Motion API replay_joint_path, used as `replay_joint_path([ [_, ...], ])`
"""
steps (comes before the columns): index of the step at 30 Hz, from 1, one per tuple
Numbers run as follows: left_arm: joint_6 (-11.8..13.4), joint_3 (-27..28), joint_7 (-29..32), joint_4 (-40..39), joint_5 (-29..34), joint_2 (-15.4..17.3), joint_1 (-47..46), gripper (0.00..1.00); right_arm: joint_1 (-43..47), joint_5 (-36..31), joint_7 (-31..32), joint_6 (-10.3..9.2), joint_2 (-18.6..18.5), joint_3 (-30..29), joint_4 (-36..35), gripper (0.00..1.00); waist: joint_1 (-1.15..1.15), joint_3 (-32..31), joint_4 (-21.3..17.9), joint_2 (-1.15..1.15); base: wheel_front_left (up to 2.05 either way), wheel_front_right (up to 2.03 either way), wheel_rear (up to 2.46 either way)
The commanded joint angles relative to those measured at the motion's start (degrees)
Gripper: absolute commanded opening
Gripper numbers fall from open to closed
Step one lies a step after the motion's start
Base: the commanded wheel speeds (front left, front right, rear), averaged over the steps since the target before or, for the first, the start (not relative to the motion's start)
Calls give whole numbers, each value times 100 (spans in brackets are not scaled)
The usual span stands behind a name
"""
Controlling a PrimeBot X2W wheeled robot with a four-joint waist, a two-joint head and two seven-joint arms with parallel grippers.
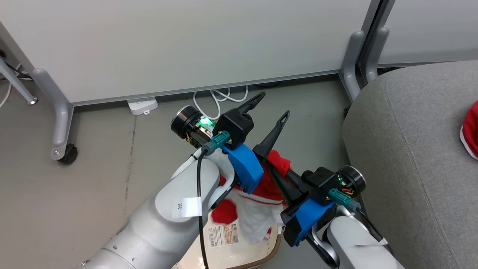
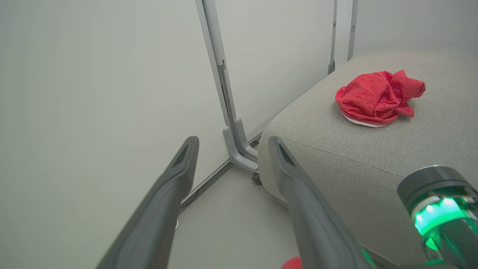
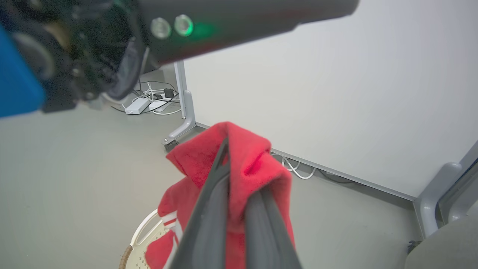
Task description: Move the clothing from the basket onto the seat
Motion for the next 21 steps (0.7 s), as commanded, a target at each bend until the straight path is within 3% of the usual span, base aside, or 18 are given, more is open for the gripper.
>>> replay_joint_path([
  [1,15,29,-29,8,27,-2,11,100,37,-45,-7,1,11,-58,-44,0,0,29,-36,0,0,0,0],
  [21,27,26,-29,-78,283,48,-77,100,-237,-297,-7,1,-148,-1610,-573,0,0,642,-805,0,0,0,0],
])
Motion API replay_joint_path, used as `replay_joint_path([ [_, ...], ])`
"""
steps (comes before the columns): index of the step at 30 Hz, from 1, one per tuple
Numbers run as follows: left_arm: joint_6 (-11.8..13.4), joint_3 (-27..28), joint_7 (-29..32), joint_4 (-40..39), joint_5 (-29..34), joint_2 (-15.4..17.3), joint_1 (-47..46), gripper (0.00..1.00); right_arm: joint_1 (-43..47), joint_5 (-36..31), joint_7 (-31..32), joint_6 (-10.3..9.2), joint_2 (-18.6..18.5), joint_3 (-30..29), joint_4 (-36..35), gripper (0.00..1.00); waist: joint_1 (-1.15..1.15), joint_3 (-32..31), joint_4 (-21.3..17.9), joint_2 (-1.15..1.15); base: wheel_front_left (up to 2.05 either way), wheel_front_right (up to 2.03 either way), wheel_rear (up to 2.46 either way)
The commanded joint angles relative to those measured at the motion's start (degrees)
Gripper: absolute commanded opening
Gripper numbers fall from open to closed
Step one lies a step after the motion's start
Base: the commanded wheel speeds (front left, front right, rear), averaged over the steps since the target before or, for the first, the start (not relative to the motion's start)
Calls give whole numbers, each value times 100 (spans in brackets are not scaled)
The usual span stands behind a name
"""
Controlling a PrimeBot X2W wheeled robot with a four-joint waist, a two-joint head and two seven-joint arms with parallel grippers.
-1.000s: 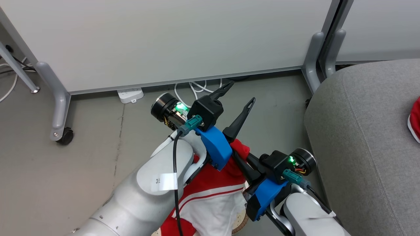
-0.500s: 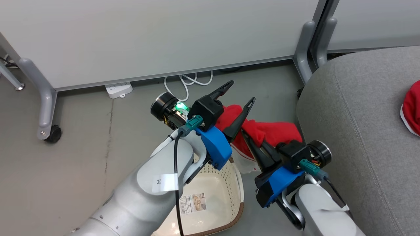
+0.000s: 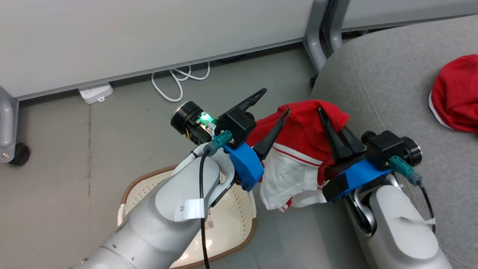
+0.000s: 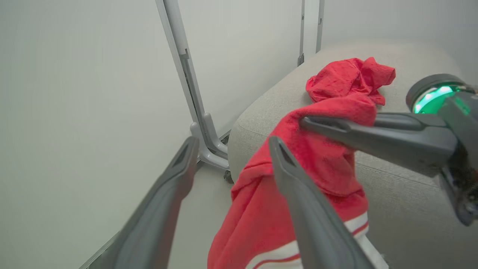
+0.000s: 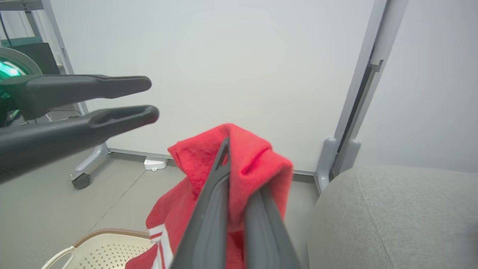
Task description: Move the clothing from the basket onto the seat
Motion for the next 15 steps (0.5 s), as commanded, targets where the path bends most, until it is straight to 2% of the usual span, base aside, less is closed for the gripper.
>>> replay_joint_path([
  [1,-10,-16,-28,-13,51,25,-27,100,-65,-41,-7,1,4,-103,-88,0,0,120,-178,0,0,0,0],
  [15,-39,-229,-29,-261,185,10,17,100,95,-100,-6,1,-6,-1070,-712,0,0,581,-958,0,0,0,0],
])
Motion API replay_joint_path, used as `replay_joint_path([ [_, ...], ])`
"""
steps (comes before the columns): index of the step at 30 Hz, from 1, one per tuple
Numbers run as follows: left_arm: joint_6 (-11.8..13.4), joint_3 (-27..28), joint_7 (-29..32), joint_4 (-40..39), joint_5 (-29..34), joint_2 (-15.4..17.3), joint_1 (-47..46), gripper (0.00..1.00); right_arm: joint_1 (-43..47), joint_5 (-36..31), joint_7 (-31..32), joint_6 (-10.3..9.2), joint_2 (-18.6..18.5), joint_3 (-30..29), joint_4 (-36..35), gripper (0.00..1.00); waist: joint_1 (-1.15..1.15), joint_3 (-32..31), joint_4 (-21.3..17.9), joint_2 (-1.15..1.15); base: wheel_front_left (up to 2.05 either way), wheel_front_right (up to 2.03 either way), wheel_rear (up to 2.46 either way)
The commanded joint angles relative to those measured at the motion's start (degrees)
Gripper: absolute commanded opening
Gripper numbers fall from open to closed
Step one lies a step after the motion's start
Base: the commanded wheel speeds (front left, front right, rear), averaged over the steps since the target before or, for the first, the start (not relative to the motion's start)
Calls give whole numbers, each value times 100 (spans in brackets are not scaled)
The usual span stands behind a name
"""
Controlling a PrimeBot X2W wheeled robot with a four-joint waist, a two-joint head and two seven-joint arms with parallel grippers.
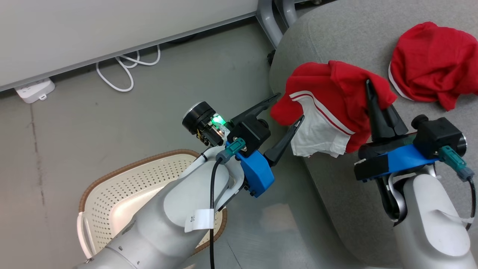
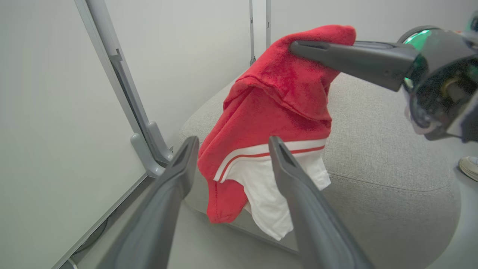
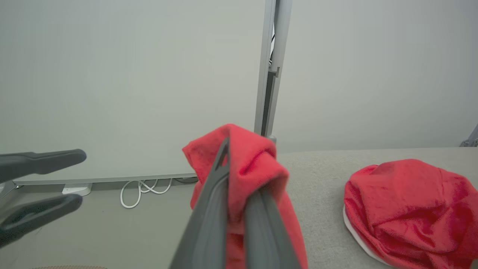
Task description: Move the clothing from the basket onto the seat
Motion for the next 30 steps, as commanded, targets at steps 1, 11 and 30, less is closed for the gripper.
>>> replay_joint_path([
  [1,-36,-23,-29,-12,19,16,6,100,96,-32,-7,1,-21,-99,-97,0,0,134,-159,0,0,0,0],
  [11,-44,-269,-29,-28,59,24,47,100,398,1,-7,1,37,-725,-490,0,0,410,-529,0,0,0,0],
  [30,-34,-352,-29,-151,92,47,-33,100,350,0,-6,1,80,-928,-680,0,0,568,-601,0,0,0,0],
])
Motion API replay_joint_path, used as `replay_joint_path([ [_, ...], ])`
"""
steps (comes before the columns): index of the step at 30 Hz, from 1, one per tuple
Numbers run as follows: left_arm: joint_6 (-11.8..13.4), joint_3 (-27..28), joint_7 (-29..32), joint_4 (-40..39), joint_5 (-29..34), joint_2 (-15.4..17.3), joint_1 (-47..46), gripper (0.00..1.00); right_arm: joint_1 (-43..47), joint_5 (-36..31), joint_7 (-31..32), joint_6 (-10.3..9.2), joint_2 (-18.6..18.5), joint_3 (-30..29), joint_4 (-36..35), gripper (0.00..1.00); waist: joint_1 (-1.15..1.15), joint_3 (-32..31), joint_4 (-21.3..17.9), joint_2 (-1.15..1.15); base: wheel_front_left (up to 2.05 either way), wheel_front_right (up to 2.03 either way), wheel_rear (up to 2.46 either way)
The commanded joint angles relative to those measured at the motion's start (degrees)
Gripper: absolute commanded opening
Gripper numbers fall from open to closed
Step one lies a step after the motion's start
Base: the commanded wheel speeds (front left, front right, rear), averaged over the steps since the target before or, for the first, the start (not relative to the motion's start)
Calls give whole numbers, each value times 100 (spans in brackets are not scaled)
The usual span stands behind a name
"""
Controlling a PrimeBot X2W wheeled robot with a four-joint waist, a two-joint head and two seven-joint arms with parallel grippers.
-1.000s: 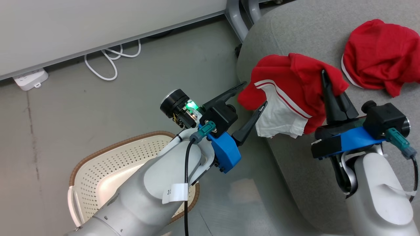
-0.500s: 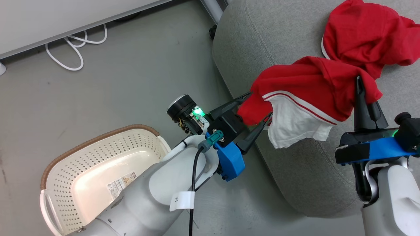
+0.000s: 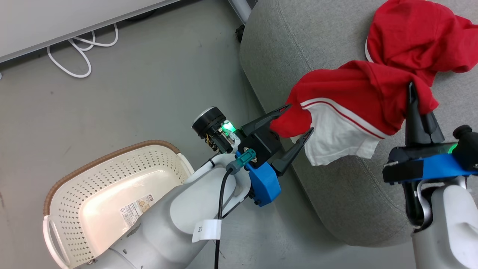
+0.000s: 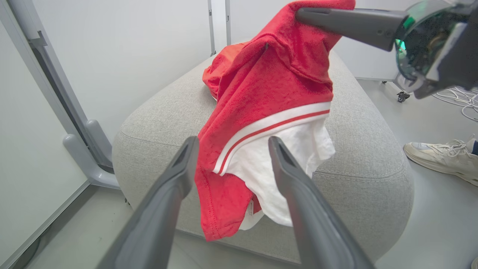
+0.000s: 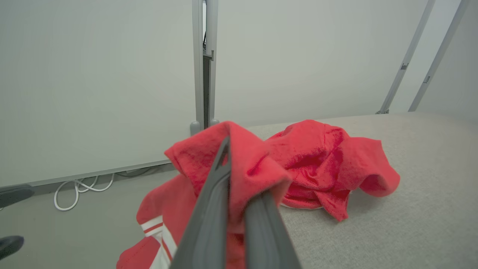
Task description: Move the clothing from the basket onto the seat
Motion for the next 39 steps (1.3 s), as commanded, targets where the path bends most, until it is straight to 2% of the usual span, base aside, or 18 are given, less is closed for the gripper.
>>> replay_joint_path([
  [1,-2,56,-29,-33,43,36,-54,100,-198,11,-6,1,-14,8,-127,0,0,17,17,0,0,0,0],
  [7,8,106,-29,-104,108,73,-117,100,-665,67,-6,1,-178,-99,-328,0,0,163,62,0,0,0,0],
  [12,24,171,-29,-165,172,101,-233,100,-1418,102,-6,1,-527,-362,-494,0,0,427,175,0,0,0,0],
  [17,37,204,-28,-217,267,177,-421,100,-2329,47,-6,1,-1185,-835,-582,0,0,844,292,0,0,0,0],
  [22,45,214,-25,-259,367,259,-654,100,-3139,178,-5,1,-1877,-1690,-333,0,0,1312,359,0,0,0,0],
  [28,74,164,12,-338,473,301,-914,100,-3428,159,-5,1,-2657,-2274,131,0,0,1826,414,0,0,0,0],
  [32,79,113,37,-394,531,332,-1029,100,-3228,36,-6,1,-2744,-2434,410,0,0,2080,417,0,0,0,0],
  [39,101,68,56,-478,561,393,-1138,100,-2858,-149,-5,1,-2308,-2620,904,0,0,2304,415,0,0,0,0],
])
